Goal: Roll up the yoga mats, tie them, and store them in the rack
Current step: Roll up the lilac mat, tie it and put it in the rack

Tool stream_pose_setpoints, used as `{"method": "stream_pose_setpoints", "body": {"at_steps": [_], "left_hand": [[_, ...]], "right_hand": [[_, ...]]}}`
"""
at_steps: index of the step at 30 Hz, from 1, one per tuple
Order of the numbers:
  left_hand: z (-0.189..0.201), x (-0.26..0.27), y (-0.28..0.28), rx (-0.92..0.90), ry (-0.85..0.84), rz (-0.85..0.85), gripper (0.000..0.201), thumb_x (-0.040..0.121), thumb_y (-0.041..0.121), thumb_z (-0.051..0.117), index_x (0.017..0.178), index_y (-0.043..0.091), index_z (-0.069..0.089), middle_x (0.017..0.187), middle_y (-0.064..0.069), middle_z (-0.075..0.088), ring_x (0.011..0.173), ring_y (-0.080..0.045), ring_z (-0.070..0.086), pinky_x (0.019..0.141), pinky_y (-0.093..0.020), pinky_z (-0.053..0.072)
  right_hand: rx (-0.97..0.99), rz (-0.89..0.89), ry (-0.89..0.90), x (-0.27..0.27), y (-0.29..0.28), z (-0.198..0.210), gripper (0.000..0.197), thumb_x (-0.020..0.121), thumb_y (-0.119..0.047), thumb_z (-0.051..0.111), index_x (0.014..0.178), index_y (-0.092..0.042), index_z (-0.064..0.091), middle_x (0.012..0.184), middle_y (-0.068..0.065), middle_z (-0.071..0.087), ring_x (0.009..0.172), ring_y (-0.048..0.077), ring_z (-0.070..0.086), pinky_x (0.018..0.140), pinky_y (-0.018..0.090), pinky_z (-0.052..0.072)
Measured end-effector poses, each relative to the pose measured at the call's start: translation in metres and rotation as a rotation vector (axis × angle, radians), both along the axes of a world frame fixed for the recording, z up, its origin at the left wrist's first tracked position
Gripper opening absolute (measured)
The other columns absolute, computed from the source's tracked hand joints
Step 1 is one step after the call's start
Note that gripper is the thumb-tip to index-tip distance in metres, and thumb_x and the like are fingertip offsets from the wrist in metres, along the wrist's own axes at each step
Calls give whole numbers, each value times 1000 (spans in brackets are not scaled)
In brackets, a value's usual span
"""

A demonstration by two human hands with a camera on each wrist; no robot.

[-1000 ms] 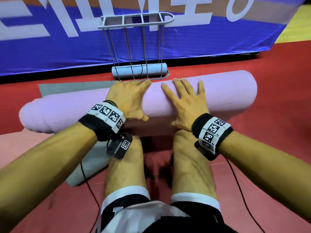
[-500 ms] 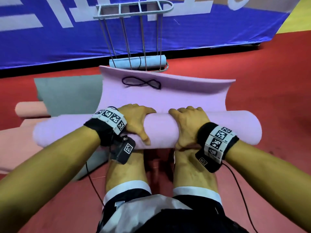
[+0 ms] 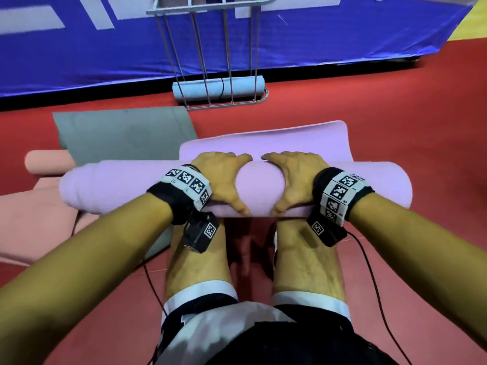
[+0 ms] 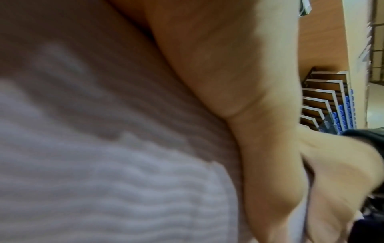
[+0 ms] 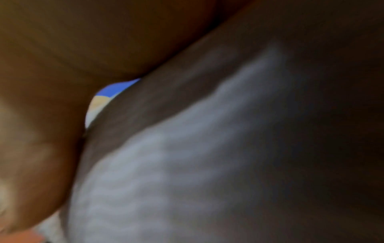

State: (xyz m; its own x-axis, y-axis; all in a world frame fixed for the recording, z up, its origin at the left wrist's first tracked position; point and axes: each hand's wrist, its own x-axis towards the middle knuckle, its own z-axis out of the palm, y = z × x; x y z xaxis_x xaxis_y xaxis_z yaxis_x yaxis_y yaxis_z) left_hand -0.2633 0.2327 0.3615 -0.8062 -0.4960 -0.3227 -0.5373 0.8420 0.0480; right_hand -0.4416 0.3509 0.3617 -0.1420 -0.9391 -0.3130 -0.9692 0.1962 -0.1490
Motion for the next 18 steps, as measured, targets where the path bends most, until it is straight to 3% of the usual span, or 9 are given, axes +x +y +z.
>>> {"method": "stream_pose_setpoints", "body": {"at_steps": [3, 5, 10, 13, 15, 18], "left_hand": [[2, -4, -9, 66, -13, 28, 103, 34, 91, 69, 123, 46, 44, 105, 15, 66, 93, -20, 61, 83, -41, 52], [4, -7, -12, 87, -44, 26, 109, 32, 93, 68, 128, 46, 43, 107, 14, 67, 95, -22, 62, 84, -41, 51], [-1, -8, -12, 26, 10, 12, 115, 41, 93, 68, 140, 41, 41, 125, 8, 63, 110, -23, 61, 92, -44, 51], [-15, -8, 2, -173, 16, -37, 136, 45, 94, 67, 156, 29, 22, 147, -2, 46, 129, -28, 49, 104, -51, 42], [-26, -6, 12, -244, 4, -25, 140, 50, 88, 72, 159, 27, 7, 159, -7, 31, 142, -30, 35, 116, -57, 28], [-37, -6, 15, -305, 15, -22, 142, 54, 77, 79, 159, 27, -2, 163, -10, 22, 148, -32, 25, 118, -63, 18]], "right_hand": [[-55, 43, 127, 11, 12, -13, 143, 38, -80, 81, 157, -32, 18, 156, -1, 34, 138, 28, 41, 115, 55, 28], [-57, 15, 185, 20, 16, -21, 144, 38, -79, 81, 156, -30, 15, 156, 0, 34, 139, 28, 39, 116, 58, 24], [-79, -5, 143, 12, -4, -14, 120, 35, -70, 81, 140, -33, 36, 126, -2, 57, 114, 28, 57, 96, 48, 44], [5, -16, 65, 0, -20, -4, 114, 34, -68, 80, 136, -37, 41, 111, -6, 64, 103, 25, 63, 87, 40, 52], [49, -17, 31, -6, -30, 1, 116, 32, -67, 81, 137, -40, 42, 108, -7, 68, 100, 24, 66, 85, 38, 56], [66, -16, 9, -11, -40, 1, 120, 31, -67, 83, 140, -43, 40, 116, -6, 69, 105, 24, 66, 89, 38, 55]]}}
